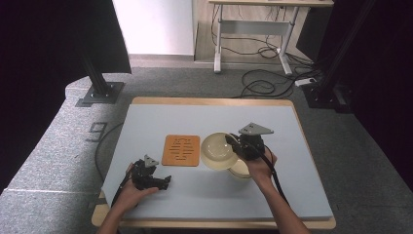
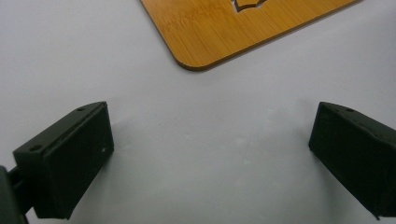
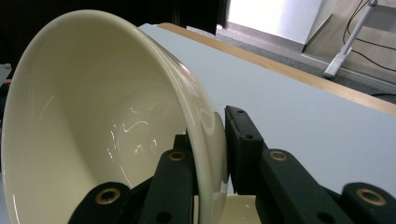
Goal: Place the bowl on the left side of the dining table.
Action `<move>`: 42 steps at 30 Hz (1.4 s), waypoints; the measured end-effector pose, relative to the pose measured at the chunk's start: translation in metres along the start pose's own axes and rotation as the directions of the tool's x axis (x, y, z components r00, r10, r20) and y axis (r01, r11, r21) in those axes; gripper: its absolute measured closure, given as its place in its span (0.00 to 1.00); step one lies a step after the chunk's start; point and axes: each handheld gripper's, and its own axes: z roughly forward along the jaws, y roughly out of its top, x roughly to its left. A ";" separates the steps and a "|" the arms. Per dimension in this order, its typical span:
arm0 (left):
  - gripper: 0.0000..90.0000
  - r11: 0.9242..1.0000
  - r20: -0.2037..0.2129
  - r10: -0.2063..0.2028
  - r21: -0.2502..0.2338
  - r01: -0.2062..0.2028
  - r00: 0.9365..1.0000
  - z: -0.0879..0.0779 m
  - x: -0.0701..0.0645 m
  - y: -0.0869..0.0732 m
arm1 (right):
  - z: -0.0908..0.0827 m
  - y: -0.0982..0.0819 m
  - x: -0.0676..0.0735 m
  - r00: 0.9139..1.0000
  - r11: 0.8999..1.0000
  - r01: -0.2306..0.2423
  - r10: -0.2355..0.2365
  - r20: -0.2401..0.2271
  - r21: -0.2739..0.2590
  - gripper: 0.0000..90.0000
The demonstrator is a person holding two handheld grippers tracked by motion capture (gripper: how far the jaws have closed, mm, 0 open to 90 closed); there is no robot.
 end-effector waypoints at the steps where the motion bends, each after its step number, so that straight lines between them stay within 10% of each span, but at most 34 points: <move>1: 0.00 1.000 0.000 0.000 0.000 0.000 1.000 0.000 0.000 0.000 | 0.000 0.000 0.000 1.000 1.000 0.001 -0.001 0.002 -0.001 0.89; 42: 0.00 1.000 0.000 0.000 0.000 0.000 1.000 0.000 0.000 0.000 | 0.012 -0.011 0.009 1.000 0.999 0.021 -0.021 -0.007 0.031 0.89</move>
